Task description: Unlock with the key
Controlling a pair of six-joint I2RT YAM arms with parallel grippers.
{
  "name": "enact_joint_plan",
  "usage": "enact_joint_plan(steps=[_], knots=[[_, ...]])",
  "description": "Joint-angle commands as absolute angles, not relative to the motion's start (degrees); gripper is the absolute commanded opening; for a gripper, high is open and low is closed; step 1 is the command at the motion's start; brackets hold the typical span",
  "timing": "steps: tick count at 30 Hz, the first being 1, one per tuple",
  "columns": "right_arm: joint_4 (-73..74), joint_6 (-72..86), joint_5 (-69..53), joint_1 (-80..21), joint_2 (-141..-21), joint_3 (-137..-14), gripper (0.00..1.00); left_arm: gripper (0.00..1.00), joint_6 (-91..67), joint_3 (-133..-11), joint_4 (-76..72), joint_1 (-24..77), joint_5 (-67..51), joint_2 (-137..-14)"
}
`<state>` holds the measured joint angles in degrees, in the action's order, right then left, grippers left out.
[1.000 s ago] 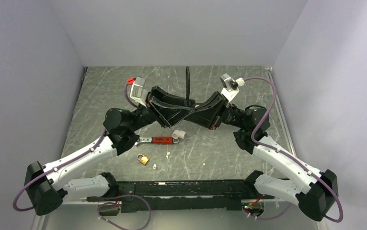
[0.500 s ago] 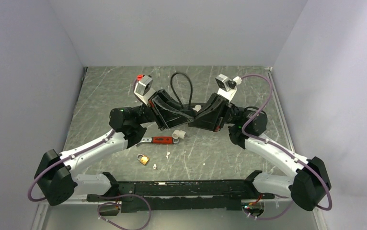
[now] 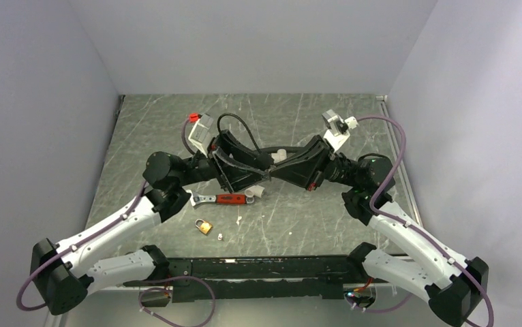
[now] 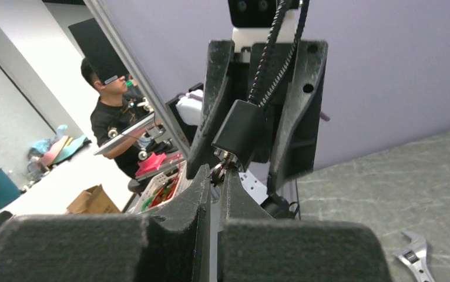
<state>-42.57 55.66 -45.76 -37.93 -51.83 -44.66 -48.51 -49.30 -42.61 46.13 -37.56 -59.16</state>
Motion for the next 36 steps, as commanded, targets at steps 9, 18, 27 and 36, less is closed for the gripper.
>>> enact_joint_plan(steps=[9,18,27,36], knots=[[-47.18,54.53,-42.61,-37.71,-51.29,-46.43,0.00,0.54,-44.11,-48.56,-38.35,45.96,-35.19,-55.39],[-47.20,54.01,-42.81,-37.71,-52.05,-45.72,0.00,0.63,-43.07,-49.24,-36.29,45.97,-33.53,-52.74],[-50.97,56.39,-43.42,-37.76,-54.70,-44.22,0.00,0.40,-43.85,-49.88,-38.38,46.01,-32.78,-54.40],[-49.39,55.40,-44.20,-37.79,-55.20,-44.59,0.00,0.00,-43.08,-50.64,-37.05,45.97,-31.75,-55.46]])
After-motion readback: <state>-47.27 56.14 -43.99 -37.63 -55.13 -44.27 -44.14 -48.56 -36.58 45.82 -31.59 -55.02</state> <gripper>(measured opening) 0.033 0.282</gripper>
